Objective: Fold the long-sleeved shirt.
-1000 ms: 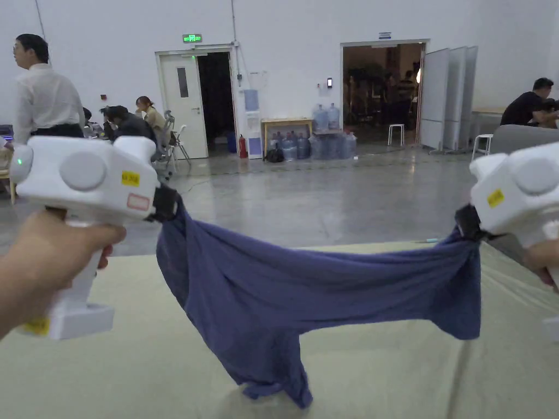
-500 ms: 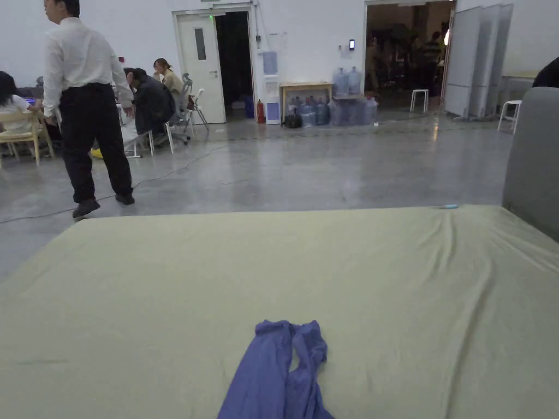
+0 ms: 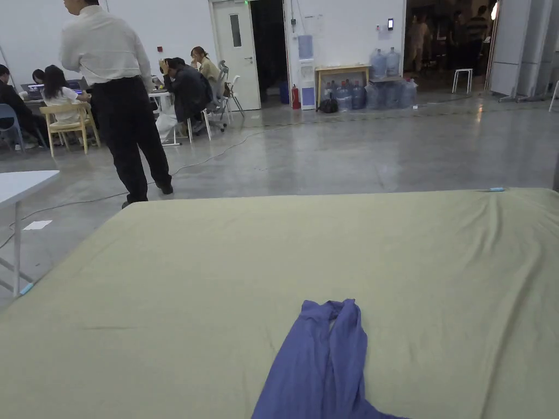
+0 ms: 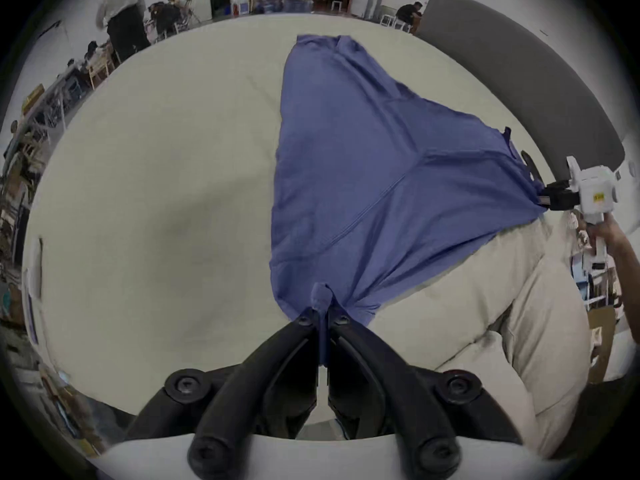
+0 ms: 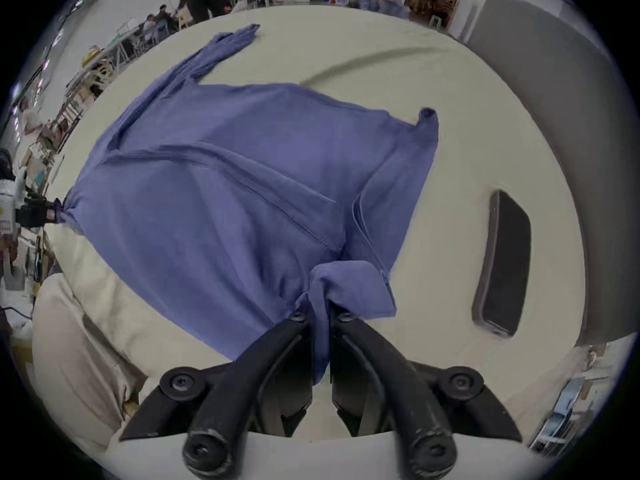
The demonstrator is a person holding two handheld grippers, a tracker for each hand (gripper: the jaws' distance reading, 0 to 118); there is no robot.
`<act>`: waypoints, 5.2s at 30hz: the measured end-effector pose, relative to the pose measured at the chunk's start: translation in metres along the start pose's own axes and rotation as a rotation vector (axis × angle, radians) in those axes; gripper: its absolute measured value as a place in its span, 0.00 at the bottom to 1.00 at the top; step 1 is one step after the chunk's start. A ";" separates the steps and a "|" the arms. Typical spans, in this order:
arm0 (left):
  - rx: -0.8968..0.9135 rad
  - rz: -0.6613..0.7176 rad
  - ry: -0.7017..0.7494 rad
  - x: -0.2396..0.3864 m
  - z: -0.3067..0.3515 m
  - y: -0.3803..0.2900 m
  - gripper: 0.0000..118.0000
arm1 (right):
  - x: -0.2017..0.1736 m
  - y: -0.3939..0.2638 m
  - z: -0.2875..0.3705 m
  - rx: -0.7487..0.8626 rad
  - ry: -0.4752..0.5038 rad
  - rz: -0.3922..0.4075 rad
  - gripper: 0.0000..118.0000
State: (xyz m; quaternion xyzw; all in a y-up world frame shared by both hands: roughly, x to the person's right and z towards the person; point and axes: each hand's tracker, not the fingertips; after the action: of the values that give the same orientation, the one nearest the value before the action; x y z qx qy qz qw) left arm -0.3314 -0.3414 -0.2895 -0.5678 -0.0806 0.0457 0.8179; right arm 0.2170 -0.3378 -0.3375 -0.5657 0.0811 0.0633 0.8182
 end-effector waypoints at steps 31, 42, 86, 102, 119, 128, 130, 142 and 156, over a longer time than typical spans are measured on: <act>0.232 0.058 0.136 0.034 -0.011 0.229 0.00 | -0.026 0.006 0.058 0.174 0.183 -0.125 0.00; 0.039 0.112 0.239 0.021 -0.130 0.303 0.56 | -0.009 -0.010 0.024 0.143 0.214 -0.223 0.00; -0.158 -0.073 -0.018 0.076 0.016 0.010 0.00 | -0.033 -0.018 0.037 0.195 0.236 -0.215 0.00; 0.105 -0.108 0.048 0.076 -0.012 0.197 0.67 | -0.038 -0.011 0.032 0.186 0.248 -0.188 0.00; -0.045 -0.038 0.128 0.067 -0.118 0.241 0.76 | -0.008 -0.003 0.016 0.130 0.215 -0.243 0.00; 0.107 0.034 0.028 0.068 -0.058 0.241 0.00 | 0.046 0.100 0.015 0.150 0.042 -0.245 0.00; 0.126 0.008 0.039 0.067 -0.041 0.241 0.00 | 0.059 0.135 0.000 0.076 0.074 -0.262 0.16; 0.170 -0.017 0.053 0.057 0.001 0.236 0.00 | 0.038 0.179 -0.056 -0.058 -0.019 -0.098 0.46; 0.373 -0.097 0.076 0.051 0.183 0.276 0.00 | 0.007 0.230 0.178 0.332 -0.123 0.254 0.01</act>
State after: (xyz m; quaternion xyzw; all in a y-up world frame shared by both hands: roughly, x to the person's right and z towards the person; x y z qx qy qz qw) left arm -0.3107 -0.0674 -0.4808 -0.4031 -0.0671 -0.0013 0.9127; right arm 0.1894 -0.0904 -0.4878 -0.4036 0.1110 0.1861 0.8889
